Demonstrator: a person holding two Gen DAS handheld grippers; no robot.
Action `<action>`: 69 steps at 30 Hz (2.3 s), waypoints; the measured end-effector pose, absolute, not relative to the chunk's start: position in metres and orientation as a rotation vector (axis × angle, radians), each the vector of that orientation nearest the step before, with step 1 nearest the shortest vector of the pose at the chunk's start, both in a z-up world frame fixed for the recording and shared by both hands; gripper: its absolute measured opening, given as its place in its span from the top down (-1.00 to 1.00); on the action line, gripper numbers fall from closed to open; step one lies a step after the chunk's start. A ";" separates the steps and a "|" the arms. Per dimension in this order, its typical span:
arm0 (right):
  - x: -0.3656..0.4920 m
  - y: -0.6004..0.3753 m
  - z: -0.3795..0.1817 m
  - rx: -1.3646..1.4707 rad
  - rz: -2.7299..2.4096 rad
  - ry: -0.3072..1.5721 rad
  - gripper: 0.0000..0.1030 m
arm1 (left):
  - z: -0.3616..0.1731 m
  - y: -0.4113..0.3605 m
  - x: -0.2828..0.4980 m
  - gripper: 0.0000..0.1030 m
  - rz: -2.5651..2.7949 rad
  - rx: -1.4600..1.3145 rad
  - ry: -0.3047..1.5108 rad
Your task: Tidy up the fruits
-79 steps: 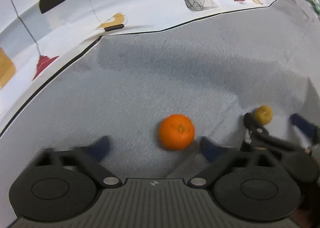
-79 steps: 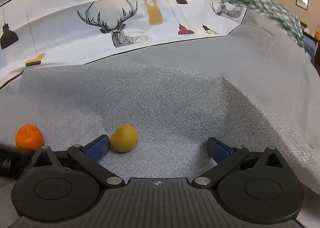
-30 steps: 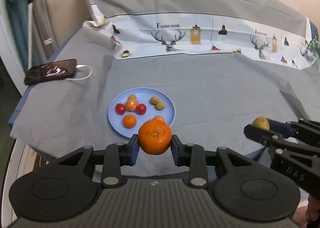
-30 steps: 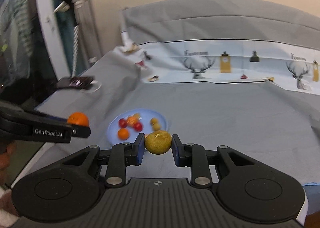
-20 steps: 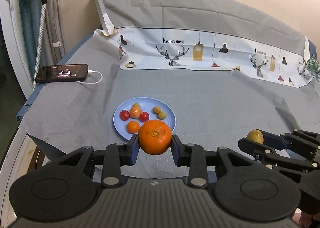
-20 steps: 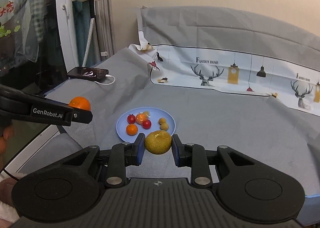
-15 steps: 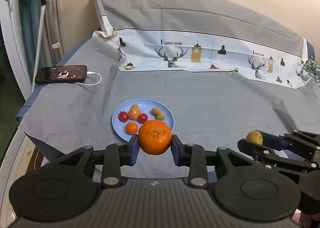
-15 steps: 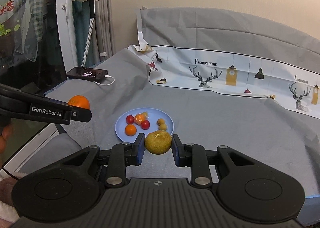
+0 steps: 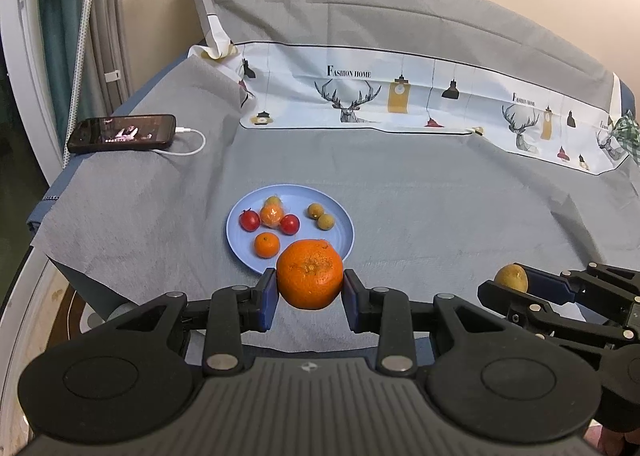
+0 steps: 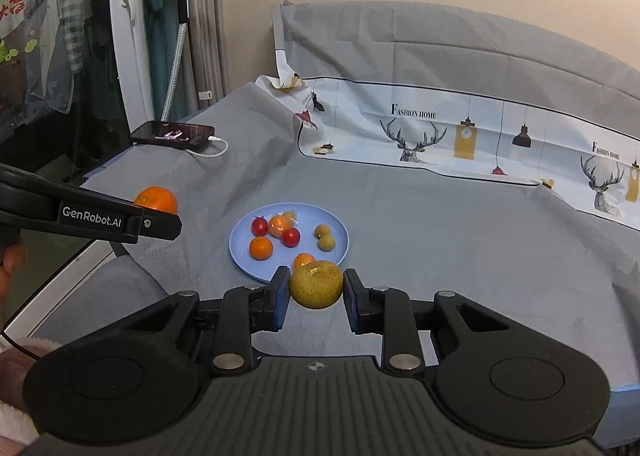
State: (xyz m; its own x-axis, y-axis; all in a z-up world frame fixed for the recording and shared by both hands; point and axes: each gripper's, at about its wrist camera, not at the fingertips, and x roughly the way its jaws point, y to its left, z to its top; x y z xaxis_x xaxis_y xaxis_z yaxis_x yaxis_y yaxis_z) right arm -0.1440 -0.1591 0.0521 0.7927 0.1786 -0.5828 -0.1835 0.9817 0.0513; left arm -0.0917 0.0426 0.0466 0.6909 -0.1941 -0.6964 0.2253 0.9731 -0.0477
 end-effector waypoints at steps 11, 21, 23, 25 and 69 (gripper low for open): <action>-0.122 -0.157 0.039 -0.008 0.186 0.678 0.42 | 0.033 0.049 -0.067 0.28 -0.223 0.032 0.822; -0.073 -0.148 0.022 0.004 0.193 0.724 0.42 | 0.015 0.056 -0.015 0.28 -0.193 0.025 0.878; -0.058 -0.146 0.017 0.007 0.197 0.738 0.42 | 0.009 0.055 -0.002 0.28 -0.187 0.027 0.891; -0.042 -0.143 0.010 0.011 0.202 0.755 0.42 | 0.002 0.054 0.014 0.28 -0.182 0.032 0.909; -0.022 -0.132 -0.027 -0.004 0.113 0.835 -0.98 | -0.024 0.056 0.024 -0.99 -0.102 0.048 0.974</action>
State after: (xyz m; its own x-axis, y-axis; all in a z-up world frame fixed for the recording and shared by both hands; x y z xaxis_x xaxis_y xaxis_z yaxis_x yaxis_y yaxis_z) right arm -0.0222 -0.1322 -0.0269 0.6651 0.0989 -0.7402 -0.1019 0.9939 0.0412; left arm 0.0238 0.0557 -0.0236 0.5579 -0.0644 -0.8274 0.1079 0.9942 -0.0046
